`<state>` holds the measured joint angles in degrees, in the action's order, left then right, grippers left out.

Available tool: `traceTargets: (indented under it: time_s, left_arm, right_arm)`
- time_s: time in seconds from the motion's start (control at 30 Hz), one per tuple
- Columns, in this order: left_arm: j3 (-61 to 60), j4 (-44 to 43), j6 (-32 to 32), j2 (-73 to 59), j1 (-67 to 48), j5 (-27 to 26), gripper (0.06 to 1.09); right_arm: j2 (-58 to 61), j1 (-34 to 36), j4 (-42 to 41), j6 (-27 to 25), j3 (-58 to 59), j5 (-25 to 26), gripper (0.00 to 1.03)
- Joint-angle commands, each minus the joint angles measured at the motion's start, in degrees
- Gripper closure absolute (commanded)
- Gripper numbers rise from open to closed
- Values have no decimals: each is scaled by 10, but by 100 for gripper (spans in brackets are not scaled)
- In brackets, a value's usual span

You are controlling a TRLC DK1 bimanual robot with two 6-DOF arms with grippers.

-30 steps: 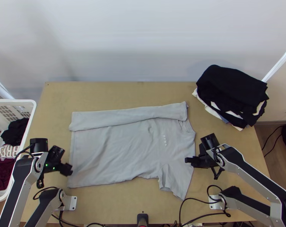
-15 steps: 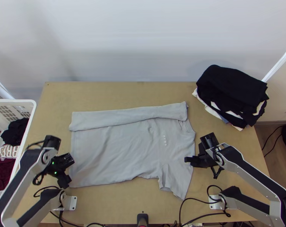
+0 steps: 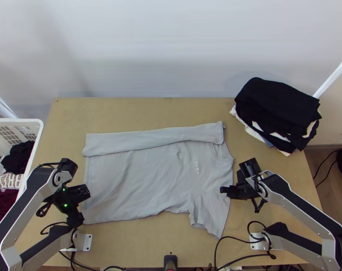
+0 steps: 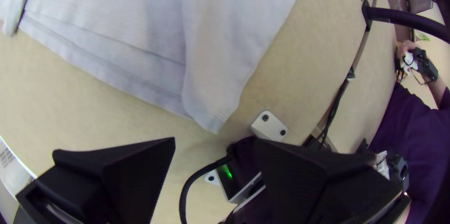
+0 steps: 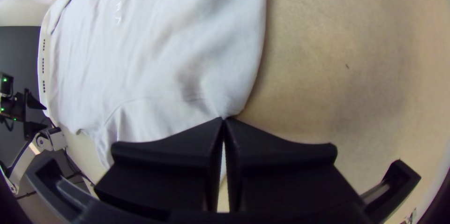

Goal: Fold the t-shirt

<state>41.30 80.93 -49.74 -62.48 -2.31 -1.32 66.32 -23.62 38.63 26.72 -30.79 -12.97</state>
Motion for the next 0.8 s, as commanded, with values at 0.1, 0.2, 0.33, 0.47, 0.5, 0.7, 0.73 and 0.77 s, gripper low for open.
traceTargets:
  time_s: [0.1, 0.2, 0.33, 0.47, 0.5, 0.7, 0.73, 0.77]
  left_arm:
    - [-42, -27, 7, -26, -11, -11, 26]
    - [-52, -40, 15, -34, -19, -11, 26]
    - [-66, -56, 25, -41, -29, -11, 26]
    - [-87, -79, 27, -49, -34, -10, 35]
    - [-88, -82, 28, -53, -34, -10, 35]
    - [-90, -106, 30, -69, -24, -10, 60]
    - [-91, -109, 30, -72, -24, -10, 61]
    - [-90, -111, 30, -75, -23, -10, 69]
  right_arm:
    - [21, -7, -7, -5, 12, 5, 100]
    - [21, -7, -8, -5, 12, 5, 100]
    - [24, -7, -8, -6, 13, 5, 100]
    - [26, -7, -12, -6, 11, 5, 100]
    - [26, -7, -12, -6, 11, 5, 100]
    - [27, -7, -12, -7, 10, 5, 100]
    - [27, -7, -12, -7, 10, 5, 100]
    - [27, -7, -12, -7, 9, 5, 100]
